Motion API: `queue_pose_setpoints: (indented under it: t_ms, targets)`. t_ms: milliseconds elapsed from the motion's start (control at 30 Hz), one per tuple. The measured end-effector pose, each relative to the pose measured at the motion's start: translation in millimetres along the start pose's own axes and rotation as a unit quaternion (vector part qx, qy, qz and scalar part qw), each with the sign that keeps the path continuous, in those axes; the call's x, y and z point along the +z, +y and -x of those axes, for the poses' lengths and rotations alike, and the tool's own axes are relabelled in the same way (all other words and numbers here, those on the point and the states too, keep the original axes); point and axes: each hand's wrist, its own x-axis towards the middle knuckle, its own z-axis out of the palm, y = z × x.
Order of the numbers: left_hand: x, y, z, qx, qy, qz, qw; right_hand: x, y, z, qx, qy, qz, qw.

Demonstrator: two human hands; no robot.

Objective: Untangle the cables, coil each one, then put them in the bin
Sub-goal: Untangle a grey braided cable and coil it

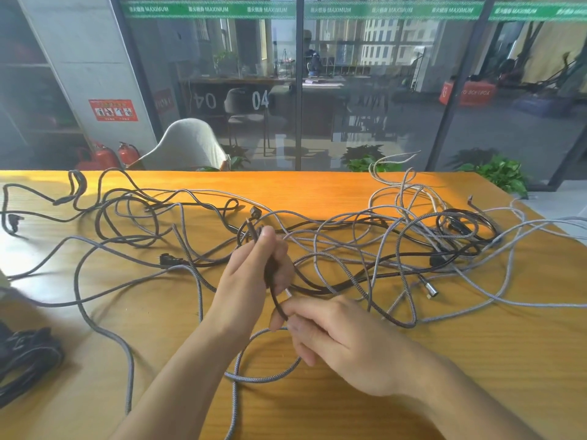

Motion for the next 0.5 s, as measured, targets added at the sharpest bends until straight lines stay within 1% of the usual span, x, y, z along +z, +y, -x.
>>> queue_pose_setpoints:
  t_ms: [67,133,233,300,367,500]
  targets:
    - [-2,3,1,0.001,-0.015,0.06,0.998,-1,4,-2,0.006,-0.008,-0.011,1.0]
    - [-1,7,3,-0.022,-0.058,0.14,0.988,-3,11,-3,0.011,-0.01,-0.008,1.0]
    - [0,11,5,-0.056,-0.125,0.223,0.965,-9,23,-3,0.017,-0.001,0.05,0.999]
    - [-3,12,5,-0.07,-0.155,0.23,0.958,-15,32,-4,0.037,0.015,0.094,0.995]
    - [-7,12,4,-0.095,-0.171,0.214,0.957,-22,41,-4,0.042,0.055,0.128,0.989]
    - [-12,12,3,-0.134,-0.209,0.13,0.96,-31,55,-3,0.007,0.134,0.174,0.976]
